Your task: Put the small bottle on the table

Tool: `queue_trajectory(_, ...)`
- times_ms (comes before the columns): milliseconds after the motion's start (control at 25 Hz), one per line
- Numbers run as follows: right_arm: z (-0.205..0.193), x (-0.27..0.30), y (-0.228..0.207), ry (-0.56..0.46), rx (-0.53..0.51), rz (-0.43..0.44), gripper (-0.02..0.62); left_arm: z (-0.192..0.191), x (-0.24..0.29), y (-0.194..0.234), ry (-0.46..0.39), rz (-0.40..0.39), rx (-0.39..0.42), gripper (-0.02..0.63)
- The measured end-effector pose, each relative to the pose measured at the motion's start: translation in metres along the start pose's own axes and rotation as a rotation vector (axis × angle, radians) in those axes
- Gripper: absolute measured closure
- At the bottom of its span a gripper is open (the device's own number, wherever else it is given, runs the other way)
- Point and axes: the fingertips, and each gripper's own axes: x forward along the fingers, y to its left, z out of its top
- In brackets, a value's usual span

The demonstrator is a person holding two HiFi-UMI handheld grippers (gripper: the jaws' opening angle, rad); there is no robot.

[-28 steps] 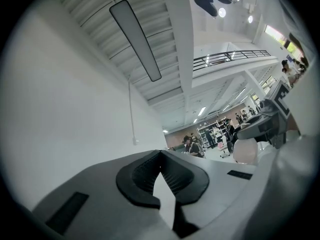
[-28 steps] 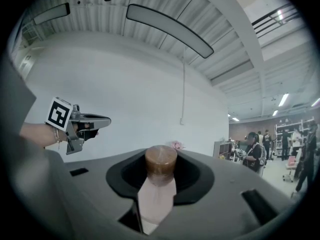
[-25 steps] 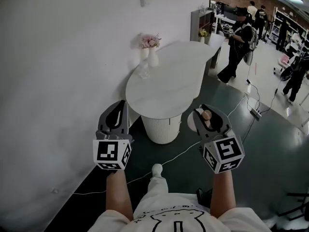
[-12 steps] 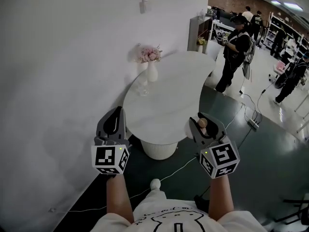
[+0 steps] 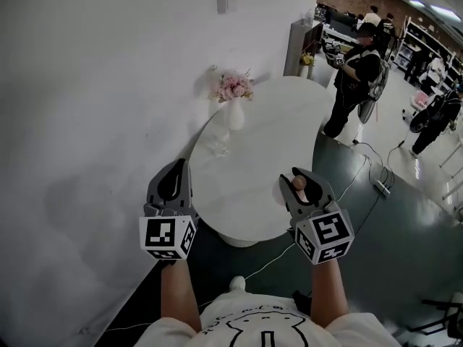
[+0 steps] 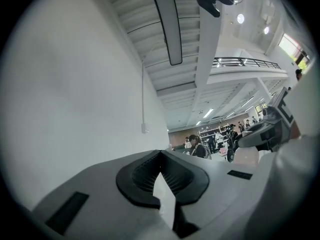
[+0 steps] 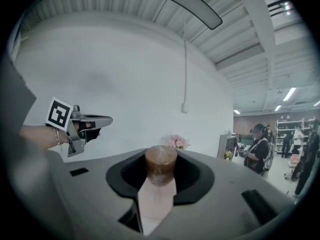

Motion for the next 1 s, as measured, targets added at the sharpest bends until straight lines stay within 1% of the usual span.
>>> queue_trajectory(160, -0.009, 0.033, 0.001, 0.012, 0.019, -0.008, 0.479, -0.011, 0.023, 0.016, 0.003, -0.024, 0.002, 0.601)
queue_trajectory(280, -0.019, 0.051, 0.002, 0.025, 0.032, -0.007, 0.479, -0.024, 0.030, 0.022, 0.014, -0.031, -0.003, 0.601)
queue_trajectory(440, -0.033, 0.073, 0.005, 0.042, 0.047, 0.019, 0.479, -0.043, 0.037, 0.029, 0.043, -0.029, -0.020, 0.601)
queue_trajectory(640, -0.046, 0.103, 0.003, 0.053, 0.057, 0.054, 0.479, -0.054, 0.051, 0.033, 0.068, -0.020, -0.020, 0.601)
queue_trajectory(1000, -0.081, 0.169, -0.009, 0.085, 0.053, 0.119, 0.479, -0.083, 0.089, 0.035, 0.118, 0.012, -0.031, 0.601)
